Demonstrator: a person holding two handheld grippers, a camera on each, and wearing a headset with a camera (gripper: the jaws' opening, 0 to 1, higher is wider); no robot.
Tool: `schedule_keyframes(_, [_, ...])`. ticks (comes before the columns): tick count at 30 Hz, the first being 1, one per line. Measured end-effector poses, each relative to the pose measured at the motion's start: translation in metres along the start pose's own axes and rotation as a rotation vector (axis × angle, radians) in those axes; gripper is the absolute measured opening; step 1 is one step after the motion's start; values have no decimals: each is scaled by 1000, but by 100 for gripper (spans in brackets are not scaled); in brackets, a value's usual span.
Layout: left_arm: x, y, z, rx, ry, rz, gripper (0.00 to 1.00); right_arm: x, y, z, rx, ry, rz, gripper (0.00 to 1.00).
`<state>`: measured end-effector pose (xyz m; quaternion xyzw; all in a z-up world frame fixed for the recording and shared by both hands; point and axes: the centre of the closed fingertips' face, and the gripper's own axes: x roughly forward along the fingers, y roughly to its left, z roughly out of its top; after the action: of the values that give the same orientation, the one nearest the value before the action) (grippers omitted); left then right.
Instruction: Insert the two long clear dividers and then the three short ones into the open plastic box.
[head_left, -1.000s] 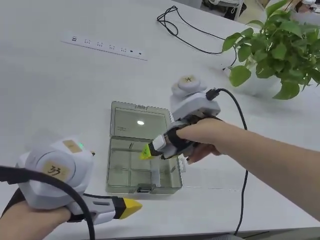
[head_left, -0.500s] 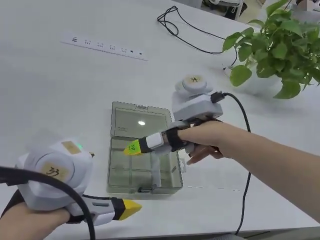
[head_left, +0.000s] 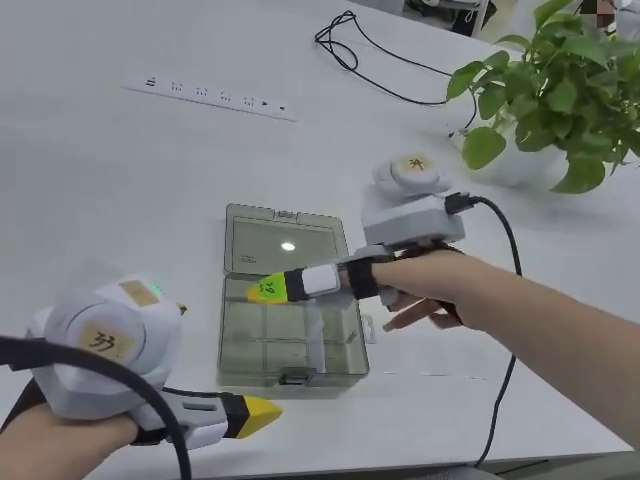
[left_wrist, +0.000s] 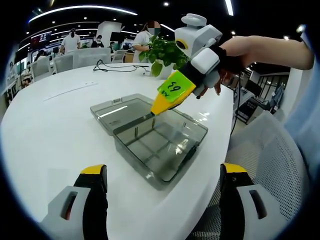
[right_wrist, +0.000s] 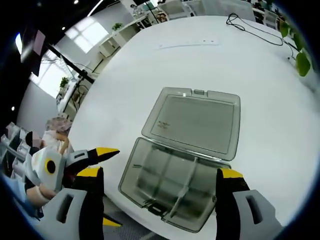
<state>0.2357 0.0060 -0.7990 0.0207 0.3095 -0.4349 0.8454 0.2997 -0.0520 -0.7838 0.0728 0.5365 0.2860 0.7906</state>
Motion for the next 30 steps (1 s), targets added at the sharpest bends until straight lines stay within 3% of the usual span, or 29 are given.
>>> schedule_keyframes(9, [-1,2,1,-5,3,7,95,-25,19,14,-7,-139,42,98])
schedule_keyframes(20, [-7,13,3,-25,8,42,95,-41,5,16,-76,-265,37,100])
schedule_keyframes(22, [-9,17,3,-30,8,53,95,-45,3,14,-85,-282,41,100])
schedule_keyframes(23, [-10,20,2,-34,10,60,95,-48,-1,17,-118,-324,37,100])
schedule_keyframes(26, [-14,28,2,-38,13,82,94,-53,-15,13,-206,-320,-10,100])
schedule_keyframes(27, [-16,30,2,-40,12,87,94,-55,-10,12,-229,-342,15,100])
schedule_keyframes(28, [-18,34,2,-47,12,99,94,-58,-11,14,-228,-371,8,100])
schedule_keyframes(29, [-19,37,2,-52,11,109,94,-59,-13,7,-211,-347,3,100])
schedule_keyframes(30, [-21,42,1,-57,12,122,93,-61,-14,5,-219,-356,7,100])
